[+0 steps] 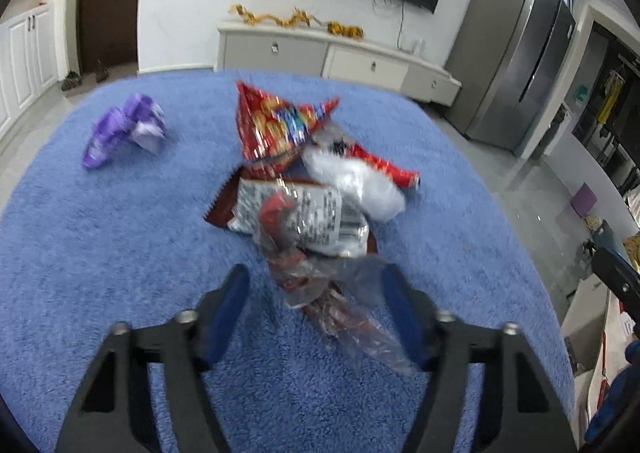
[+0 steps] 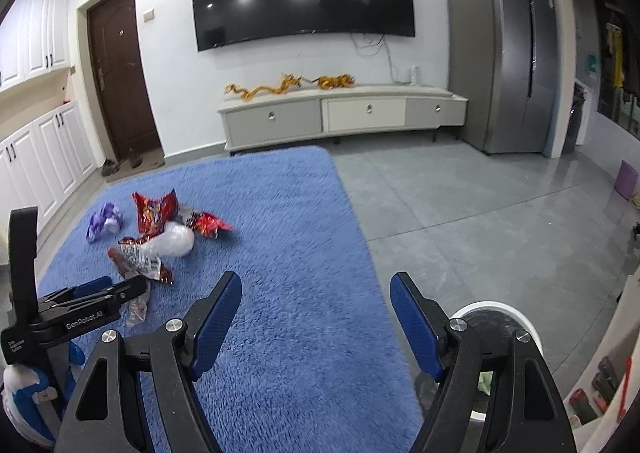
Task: Collect trash
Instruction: 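Grasp the red-tipped clear wrapper with the left tool while the right tool grasps the brown printed bag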
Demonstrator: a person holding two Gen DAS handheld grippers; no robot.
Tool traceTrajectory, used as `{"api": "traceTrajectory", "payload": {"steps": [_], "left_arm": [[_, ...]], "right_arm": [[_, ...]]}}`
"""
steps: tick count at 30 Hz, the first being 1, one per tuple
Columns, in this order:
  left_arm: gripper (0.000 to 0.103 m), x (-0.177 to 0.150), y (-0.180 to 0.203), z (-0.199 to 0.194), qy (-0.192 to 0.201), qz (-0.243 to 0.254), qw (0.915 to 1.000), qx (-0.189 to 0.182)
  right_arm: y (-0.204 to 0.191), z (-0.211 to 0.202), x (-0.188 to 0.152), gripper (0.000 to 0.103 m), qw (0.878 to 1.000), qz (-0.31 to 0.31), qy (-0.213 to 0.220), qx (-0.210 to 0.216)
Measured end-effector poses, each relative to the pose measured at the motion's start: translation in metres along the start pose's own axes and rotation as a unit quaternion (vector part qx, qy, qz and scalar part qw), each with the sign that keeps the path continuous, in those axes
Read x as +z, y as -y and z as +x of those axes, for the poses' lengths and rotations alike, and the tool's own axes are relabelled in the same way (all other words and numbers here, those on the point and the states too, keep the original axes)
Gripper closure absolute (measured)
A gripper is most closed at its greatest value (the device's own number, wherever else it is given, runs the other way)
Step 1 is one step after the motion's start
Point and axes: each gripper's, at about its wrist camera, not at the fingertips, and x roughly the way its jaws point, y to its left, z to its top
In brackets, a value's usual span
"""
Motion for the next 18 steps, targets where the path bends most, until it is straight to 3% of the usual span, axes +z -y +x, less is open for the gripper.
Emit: {"api": "traceTrajectory", "payload": {"steps": [2,6,11,18], "left_arm": [[0.067,-0.001,-0.007,0.006,-0.011,-0.012,0.9998,-0.008],[0.083,0.0,-0.023,0.004,-0.01,-0.042,0.9988,-0.024],[0.087,-0.003,-0.042,-0.006,0.004,-0.062,0.9981,-0.002],[0.088,-0.003,-0.072,-0.024,0.029,-0.068,0.9963,0.044]], "right_arm": [[-0.002,0.01,-0.001,0.028,1.0,0.0,-0.008,0.014],[-0.019,0.032,-0.001,0.028,0.998,-0.015,-0.024,0.048],[-0.05,0.062,0.001,0.028,0.991,-0.032,-0.048,0.12],[-0.099,0.102,0.003,0.03,0.97,-0.055,-0.094,0.218]]}}
